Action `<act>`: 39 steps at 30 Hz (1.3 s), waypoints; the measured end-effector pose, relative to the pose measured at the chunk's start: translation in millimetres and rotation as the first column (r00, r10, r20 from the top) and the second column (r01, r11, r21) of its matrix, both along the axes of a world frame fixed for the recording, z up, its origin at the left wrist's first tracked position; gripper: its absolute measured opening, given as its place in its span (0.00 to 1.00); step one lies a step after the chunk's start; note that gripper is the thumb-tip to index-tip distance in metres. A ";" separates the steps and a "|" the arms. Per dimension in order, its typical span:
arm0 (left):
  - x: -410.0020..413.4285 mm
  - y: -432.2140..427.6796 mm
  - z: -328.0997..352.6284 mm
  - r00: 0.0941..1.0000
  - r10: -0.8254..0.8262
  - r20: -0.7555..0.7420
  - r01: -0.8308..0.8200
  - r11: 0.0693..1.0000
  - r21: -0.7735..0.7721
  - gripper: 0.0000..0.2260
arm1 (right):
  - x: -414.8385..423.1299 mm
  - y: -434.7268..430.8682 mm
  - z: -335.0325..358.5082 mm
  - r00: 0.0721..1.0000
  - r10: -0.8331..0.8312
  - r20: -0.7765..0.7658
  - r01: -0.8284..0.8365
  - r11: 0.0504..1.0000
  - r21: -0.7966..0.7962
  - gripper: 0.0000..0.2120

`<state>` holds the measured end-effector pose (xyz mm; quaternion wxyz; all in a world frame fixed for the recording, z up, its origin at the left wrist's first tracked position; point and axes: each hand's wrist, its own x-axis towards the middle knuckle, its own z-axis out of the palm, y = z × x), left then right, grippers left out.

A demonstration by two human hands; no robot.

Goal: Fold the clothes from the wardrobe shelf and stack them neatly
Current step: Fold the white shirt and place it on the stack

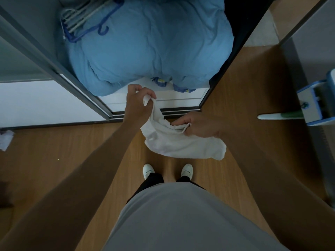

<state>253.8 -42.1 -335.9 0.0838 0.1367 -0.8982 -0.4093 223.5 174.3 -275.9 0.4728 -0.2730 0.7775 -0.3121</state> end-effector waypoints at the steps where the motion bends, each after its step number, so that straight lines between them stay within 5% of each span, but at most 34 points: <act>1: -1.8 2.5 1.3 0.999 -0.017 0.027 0.015 0.998 0.066 0.10 | -0.7 0.3 -0.7 1.000 -0.020 0.015 0.020 0.999 -0.027 0.21; 4: -1.6 9.0 4.6 0.984 -0.069 0.165 -0.020 0.873 0.488 0.06 | -2.3 0.3 -2.6 0.992 -0.118 0.043 0.121 0.989 -0.090 0.16; 7: 6.7 12.2 7.3 0.939 -0.165 0.303 -0.214 0.410 0.886 0.08 | -3.9 1.1 -1.3 0.976 -0.217 0.009 0.217 0.966 -0.138 0.16; 9: 13.7 14.0 4.3 0.922 -0.242 0.302 -0.220 0.317 0.923 0.17 | -4.0 2.5 -1.0 0.963 -0.271 0.003 0.268 0.952 -0.150 0.14; 14: 29.2 22.5 -4.7 0.878 -0.421 0.226 -0.068 0.358 0.931 0.35 | -4.5 0.8 0.2 0.926 -0.378 -0.011 0.372 0.915 -0.154 0.16; 19: 36.2 30.5 -8.3 0.767 -0.535 0.354 0.143 0.680 0.719 0.16 | -10.5 0.8 6.8 0.934 -0.354 -0.045 0.344 0.927 -0.147 0.17; 23: 33.1 41.4 -14.5 0.756 -0.477 0.448 0.114 0.770 0.628 0.20 | -21.5 2.7 13.1 0.955 -0.256 -0.150 0.244 0.965 -0.092 0.17; 26: 34.2 44.4 -8.1 0.787 -0.424 0.449 0.041 0.762 0.647 0.24 | -32.1 5.0 16.4 0.876 -0.467 -0.120 0.440 0.876 -0.196 0.16; 30: 33.7 42.4 -0.2 0.869 -0.287 0.403 -0.127 0.657 0.743 0.30 | -43.2 16.5 6.6 0.591 -0.806 -0.019 0.771 0.572 -0.280 0.16; 33: 29.5 37.7 5.2 0.908 -0.179 0.379 -0.236 0.528 0.816 0.25 | -40.2 30.1 -16.0 0.511 -0.859 -0.037 0.853 0.512 -0.100 0.28; 36: 21.0 33.4 5.8 0.919 -0.071 0.389 -0.320 0.443 0.838 0.21 | -11.7 35.0 -35.9 0.380 -0.896 0.231 0.908 0.409 0.094 0.41; 39: 13.9 29.1 6.6 0.901 -0.010 0.434 -0.396 0.393 0.830 0.20 | 19.4 34.9 -56.3 0.357 -0.843 0.402 0.907 0.416 0.065 0.30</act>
